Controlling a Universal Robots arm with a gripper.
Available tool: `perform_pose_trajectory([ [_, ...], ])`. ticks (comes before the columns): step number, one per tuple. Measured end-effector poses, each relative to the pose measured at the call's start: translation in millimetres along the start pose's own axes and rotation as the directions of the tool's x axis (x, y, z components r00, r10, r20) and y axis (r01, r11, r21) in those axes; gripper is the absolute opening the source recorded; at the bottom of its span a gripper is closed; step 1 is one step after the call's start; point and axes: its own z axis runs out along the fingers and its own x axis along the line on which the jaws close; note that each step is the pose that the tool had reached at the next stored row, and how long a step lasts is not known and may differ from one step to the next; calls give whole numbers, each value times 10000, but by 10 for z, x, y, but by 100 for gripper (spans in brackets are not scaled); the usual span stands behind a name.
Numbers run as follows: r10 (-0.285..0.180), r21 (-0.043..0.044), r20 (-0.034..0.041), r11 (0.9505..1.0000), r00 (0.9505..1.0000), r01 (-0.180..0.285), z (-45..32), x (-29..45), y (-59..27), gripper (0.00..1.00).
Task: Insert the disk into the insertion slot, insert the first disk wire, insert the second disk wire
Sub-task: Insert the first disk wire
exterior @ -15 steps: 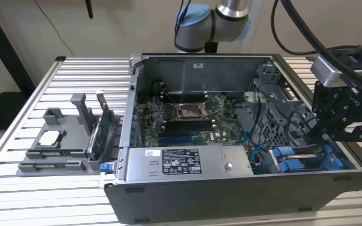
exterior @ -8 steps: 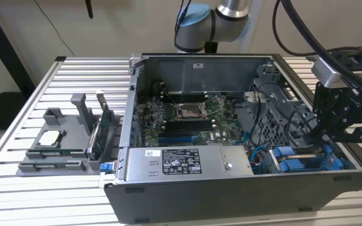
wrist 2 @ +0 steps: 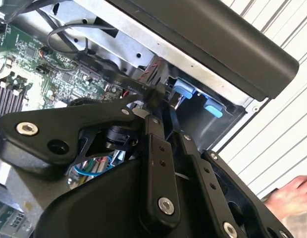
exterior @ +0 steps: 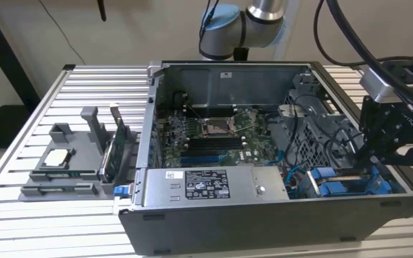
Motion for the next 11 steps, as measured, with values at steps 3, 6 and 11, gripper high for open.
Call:
perform_pose_trajectory([
  [3, -1, 0, 0, 10000, 10000, 1, 12, 10, -1, 19],
  [6, 0, 1, -3, 10000, 10000, 0, 19, 14, 10, 19],
  [11, -2, 0, -2, 10000, 10000, 2, 29, 26, 25, 19],
])
